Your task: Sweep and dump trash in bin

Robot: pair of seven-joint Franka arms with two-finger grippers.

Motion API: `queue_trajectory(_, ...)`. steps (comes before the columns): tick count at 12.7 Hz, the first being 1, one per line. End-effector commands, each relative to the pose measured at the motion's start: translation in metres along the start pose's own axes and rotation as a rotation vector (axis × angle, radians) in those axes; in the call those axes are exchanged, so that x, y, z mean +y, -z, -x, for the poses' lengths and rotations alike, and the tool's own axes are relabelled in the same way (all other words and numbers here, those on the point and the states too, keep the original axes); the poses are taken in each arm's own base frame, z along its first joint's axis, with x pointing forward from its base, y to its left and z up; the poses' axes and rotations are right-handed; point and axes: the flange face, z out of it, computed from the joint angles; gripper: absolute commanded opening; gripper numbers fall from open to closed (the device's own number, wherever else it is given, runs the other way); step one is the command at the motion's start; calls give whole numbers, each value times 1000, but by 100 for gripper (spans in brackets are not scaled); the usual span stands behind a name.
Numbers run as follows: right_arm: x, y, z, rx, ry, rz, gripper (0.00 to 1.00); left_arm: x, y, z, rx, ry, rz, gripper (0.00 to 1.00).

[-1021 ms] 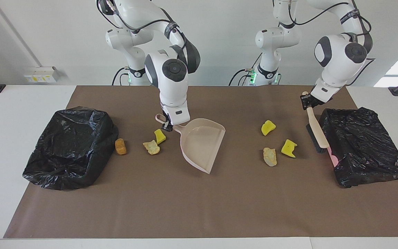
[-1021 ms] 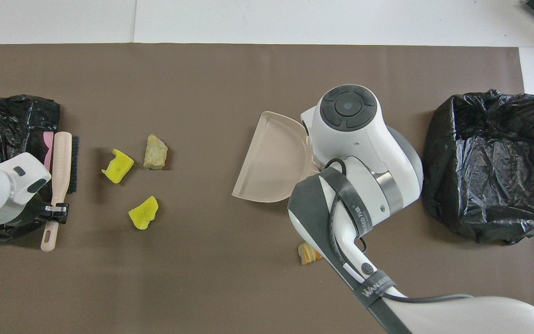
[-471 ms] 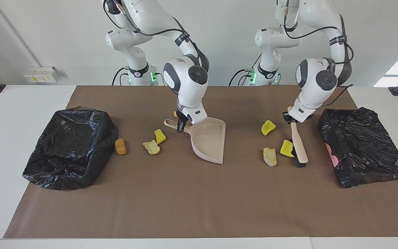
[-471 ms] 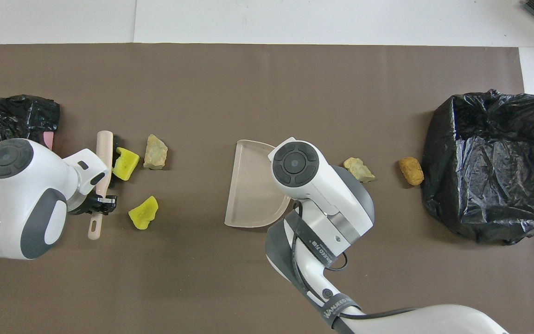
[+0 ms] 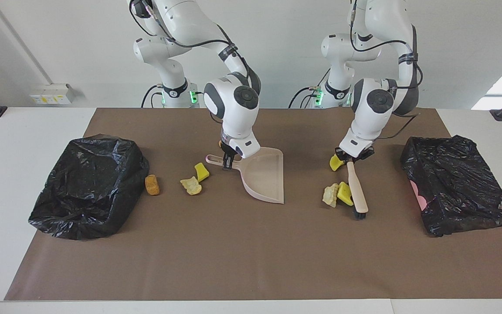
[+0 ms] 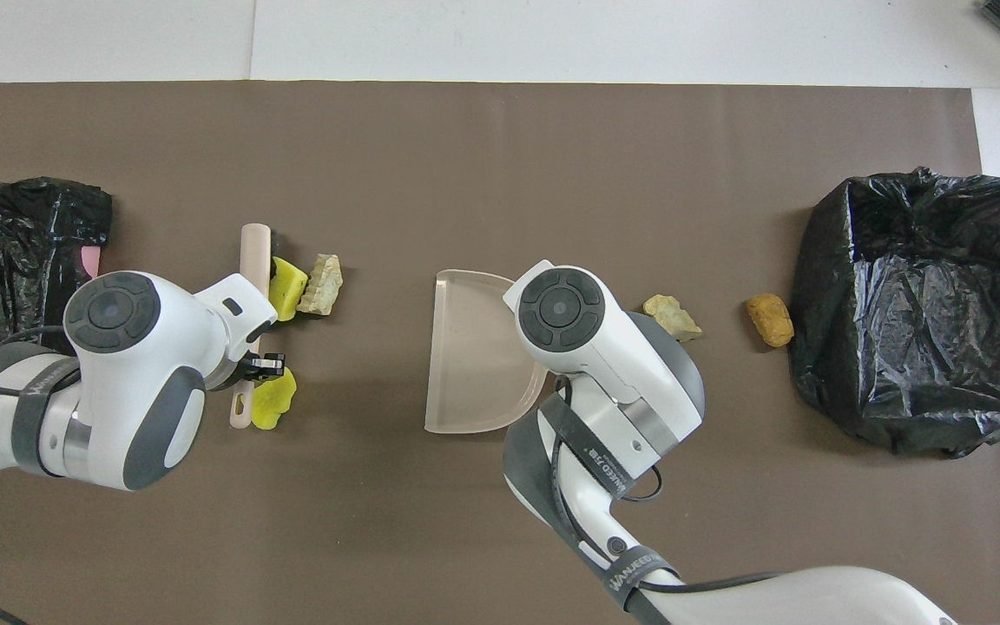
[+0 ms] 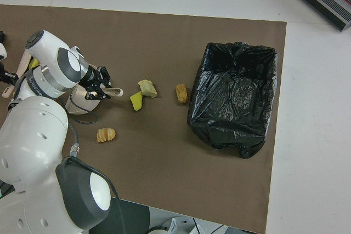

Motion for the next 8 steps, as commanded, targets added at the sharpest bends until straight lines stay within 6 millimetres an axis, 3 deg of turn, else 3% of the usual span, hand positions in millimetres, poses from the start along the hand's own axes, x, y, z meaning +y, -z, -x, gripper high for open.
queue_trajectory(1,-7,3,1,-13,35,11,0,32,1,8,25,-91,-8,0)
queue_trajectory(4,-6,2,1,-9,33,14,0,68,2,24,4,-166,21,0)
queue_trajectory(8,-5,2,2,-7,23,14,0,110,3,59,-87,-211,61,0)
